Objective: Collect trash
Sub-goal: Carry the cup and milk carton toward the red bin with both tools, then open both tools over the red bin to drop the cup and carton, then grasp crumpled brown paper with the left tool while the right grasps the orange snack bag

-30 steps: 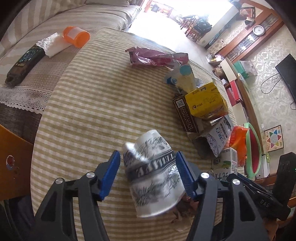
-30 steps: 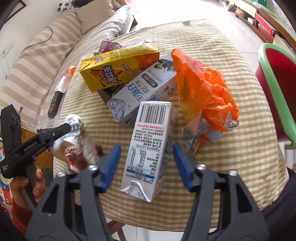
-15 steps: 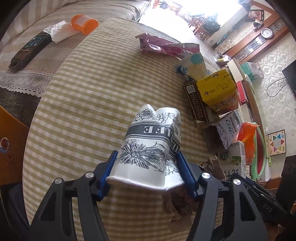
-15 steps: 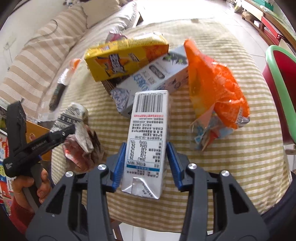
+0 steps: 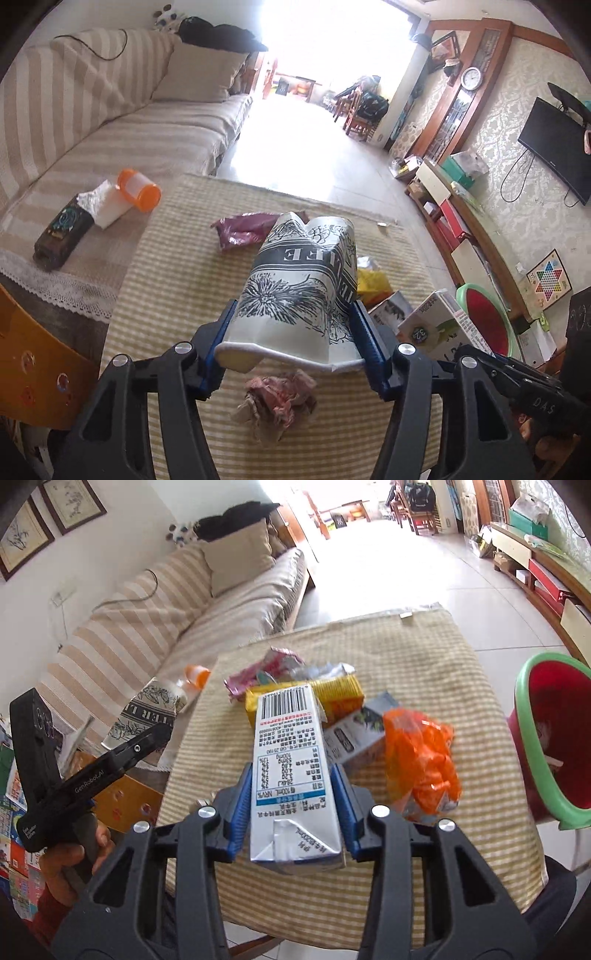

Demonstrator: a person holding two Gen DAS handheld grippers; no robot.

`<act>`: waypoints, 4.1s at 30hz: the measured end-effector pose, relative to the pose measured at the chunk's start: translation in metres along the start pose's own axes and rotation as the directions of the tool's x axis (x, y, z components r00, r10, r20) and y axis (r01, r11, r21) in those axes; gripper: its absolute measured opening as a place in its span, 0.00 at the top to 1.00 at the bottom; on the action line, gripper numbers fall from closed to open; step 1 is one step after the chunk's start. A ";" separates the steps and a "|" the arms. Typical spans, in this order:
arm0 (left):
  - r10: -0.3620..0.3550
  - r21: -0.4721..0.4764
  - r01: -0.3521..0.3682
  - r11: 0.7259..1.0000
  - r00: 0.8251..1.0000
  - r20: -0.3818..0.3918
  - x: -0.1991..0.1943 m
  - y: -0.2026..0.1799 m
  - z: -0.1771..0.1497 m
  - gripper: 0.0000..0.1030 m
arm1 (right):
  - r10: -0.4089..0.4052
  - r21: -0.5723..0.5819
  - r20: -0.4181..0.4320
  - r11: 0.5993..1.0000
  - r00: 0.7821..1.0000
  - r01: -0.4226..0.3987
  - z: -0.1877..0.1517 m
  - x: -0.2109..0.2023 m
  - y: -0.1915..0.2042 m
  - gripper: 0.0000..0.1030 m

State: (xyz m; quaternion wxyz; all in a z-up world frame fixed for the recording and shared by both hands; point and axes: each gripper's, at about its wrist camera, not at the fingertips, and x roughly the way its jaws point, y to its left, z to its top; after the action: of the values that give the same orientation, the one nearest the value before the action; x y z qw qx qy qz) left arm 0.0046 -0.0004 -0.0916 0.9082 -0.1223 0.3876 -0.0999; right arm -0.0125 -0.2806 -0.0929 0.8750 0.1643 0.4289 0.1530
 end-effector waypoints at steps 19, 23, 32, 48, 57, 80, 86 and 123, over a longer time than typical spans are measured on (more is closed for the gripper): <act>-0.073 0.150 0.047 0.988 0.981 0.178 -0.039 -0.094 0.050 0.44 | -0.035 0.039 0.251 0.999 0.967 0.026 0.043 -0.072 -0.014 0.61; -0.102 0.175 0.070 0.982 0.979 0.179 -0.039 -0.112 0.050 0.44 | -0.045 0.050 0.289 0.998 0.956 0.032 0.046 -0.082 -0.019 0.61; -0.139 0.210 0.108 0.972 0.981 0.138 -0.026 -0.136 0.047 0.44 | -0.092 0.086 0.332 0.994 0.939 0.067 0.051 -0.099 -0.039 0.61; -0.245 0.299 0.236 0.925 0.970 -0.007 0.023 -0.220 0.018 0.43 | -0.267 0.289 0.374 0.944 0.888 0.162 0.024 -0.140 -0.132 0.61; -0.303 0.309 0.351 0.884 0.933 -0.194 0.084 -0.283 -0.007 0.43 | -0.394 0.410 0.325 0.878 0.860 0.247 0.002 -0.148 -0.192 0.61; -0.278 0.252 0.349 0.903 0.920 -0.277 0.126 -0.279 -0.016 0.23 | -0.425 0.560 0.237 0.795 0.874 0.235 -0.018 -0.137 -0.249 0.42; -0.218 0.288 0.270 0.919 0.955 -0.201 0.089 -0.230 -0.016 0.22 | -0.400 0.516 0.224 0.822 0.889 0.240 -0.014 -0.129 -0.226 0.36; 0.044 0.057 -0.028 0.998 0.952 -0.301 0.086 0.023 -0.068 0.59 | -0.227 0.136 -0.087 0.962 0.970 0.238 -0.009 0.016 -0.079 0.27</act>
State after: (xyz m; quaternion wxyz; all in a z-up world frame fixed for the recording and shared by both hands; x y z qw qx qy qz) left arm 0.0159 -0.0122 -0.2023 0.8427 -0.0750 0.5215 -0.1108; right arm -0.0001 -0.3440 -0.1421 0.8569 0.1708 0.4858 0.0231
